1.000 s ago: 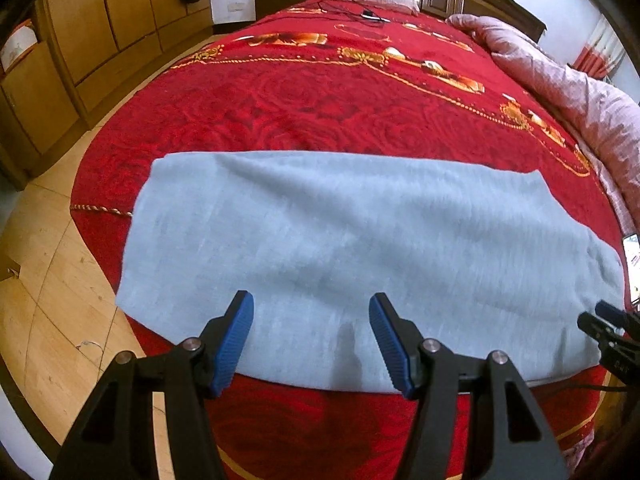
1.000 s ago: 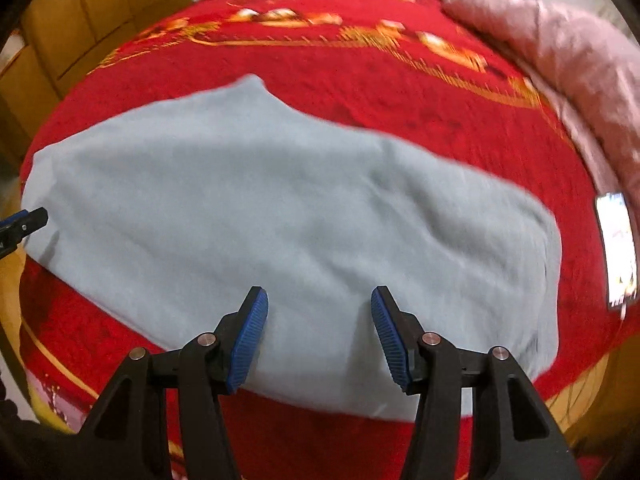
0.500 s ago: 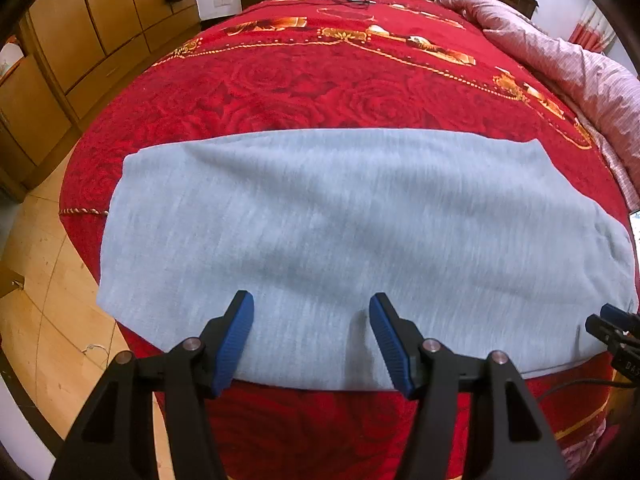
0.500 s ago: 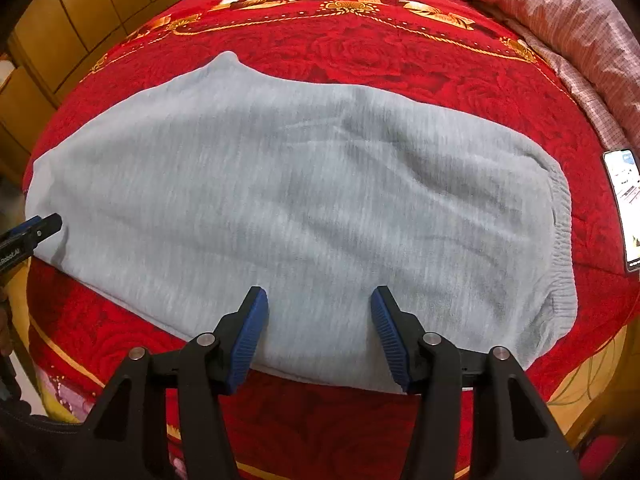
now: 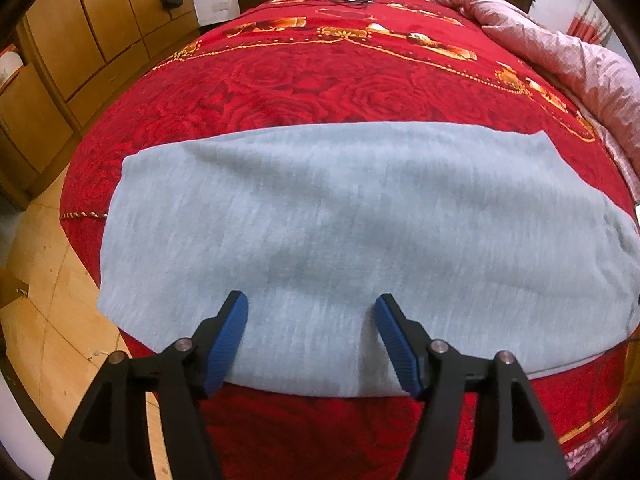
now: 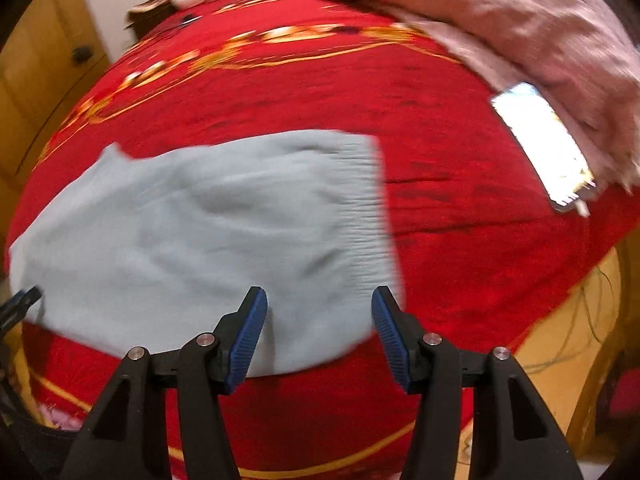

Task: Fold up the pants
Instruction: 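Close the right gripper on the elastic waistband cuff of the grey sweatpants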

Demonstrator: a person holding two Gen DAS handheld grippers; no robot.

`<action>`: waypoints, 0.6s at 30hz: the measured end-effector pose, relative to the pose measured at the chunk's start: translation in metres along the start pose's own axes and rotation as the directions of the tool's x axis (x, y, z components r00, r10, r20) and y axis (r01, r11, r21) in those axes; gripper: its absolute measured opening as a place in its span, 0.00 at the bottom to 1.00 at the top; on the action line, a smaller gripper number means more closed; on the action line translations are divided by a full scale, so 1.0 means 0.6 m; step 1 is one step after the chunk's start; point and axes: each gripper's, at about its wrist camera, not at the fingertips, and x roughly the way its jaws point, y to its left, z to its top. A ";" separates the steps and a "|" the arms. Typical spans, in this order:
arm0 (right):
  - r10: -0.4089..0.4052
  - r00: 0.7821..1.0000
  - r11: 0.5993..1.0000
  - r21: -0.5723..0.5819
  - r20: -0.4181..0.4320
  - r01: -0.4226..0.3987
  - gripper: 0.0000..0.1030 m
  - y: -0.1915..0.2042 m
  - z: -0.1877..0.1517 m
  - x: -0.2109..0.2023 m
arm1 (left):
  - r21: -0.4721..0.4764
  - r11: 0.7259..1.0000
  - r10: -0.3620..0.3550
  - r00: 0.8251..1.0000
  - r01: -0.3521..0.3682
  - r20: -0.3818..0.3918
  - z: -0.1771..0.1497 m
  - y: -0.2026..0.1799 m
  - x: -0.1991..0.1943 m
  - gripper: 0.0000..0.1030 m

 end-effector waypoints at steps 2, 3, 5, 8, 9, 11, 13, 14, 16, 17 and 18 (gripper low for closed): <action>-0.022 1.000 0.999 0.031 -0.001 0.023 0.54 -0.024 0.000 0.006 | 0.006 1.000 0.004 1.000 -0.004 0.001 0.000 -0.002 0.000 0.69; -0.021 1.000 0.999 0.042 -0.002 0.021 0.55 -0.033 0.002 0.011 | 0.006 1.000 0.004 1.000 -0.004 0.002 -0.001 -0.002 0.000 0.69; 0.007 1.000 0.997 0.073 -0.011 -0.006 0.55 -0.046 0.001 0.029 | 0.004 1.000 0.001 1.000 -0.001 0.003 0.000 -0.002 0.001 0.70; 0.072 0.997 0.991 0.112 -0.019 -0.070 0.55 -0.055 -0.001 0.051 | 0.006 1.000 -0.001 1.000 0.001 0.005 -0.002 -0.002 0.002 0.71; 0.099 0.995 0.987 0.125 -0.009 -0.097 0.55 -0.057 0.000 0.055 | 0.007 1.000 -0.001 1.000 0.001 0.006 -0.001 -0.002 0.002 0.72; 0.136 0.991 0.981 0.136 0.009 -0.136 0.55 -0.060 -0.001 0.059 | 0.009 1.000 0.001 1.000 -0.001 0.008 -0.001 -0.004 0.004 0.73; 0.176 0.984 0.972 0.157 0.021 -0.177 0.55 -0.067 -0.001 0.069 | 0.012 1.000 0.007 1.000 -0.007 0.009 -0.002 -0.007 0.005 0.75; 0.192 0.981 0.966 0.170 0.022 -0.193 0.55 -0.072 -0.002 0.074 | 0.016 1.000 0.011 1.000 -0.011 0.010 -0.001 -0.009 0.006 0.75; 0.229 0.973 0.951 0.204 0.034 -0.231 0.56 -0.083 -0.006 0.083 | 0.022 1.000 0.019 1.000 -0.019 0.011 -0.003 -0.013 0.007 0.76; 0.249 0.968 0.942 0.220 0.042 -0.252 0.56 -0.089 -0.010 0.086 | 0.026 0.999 0.024 1.000 -0.024 0.012 -0.003 -0.015 0.007 0.76; 0.261 0.964 0.937 0.229 0.047 -0.265 0.56 -0.092 -0.014 0.086 | 0.029 0.999 0.028 1.000 -0.028 0.013 -0.003 -0.016 0.008 0.76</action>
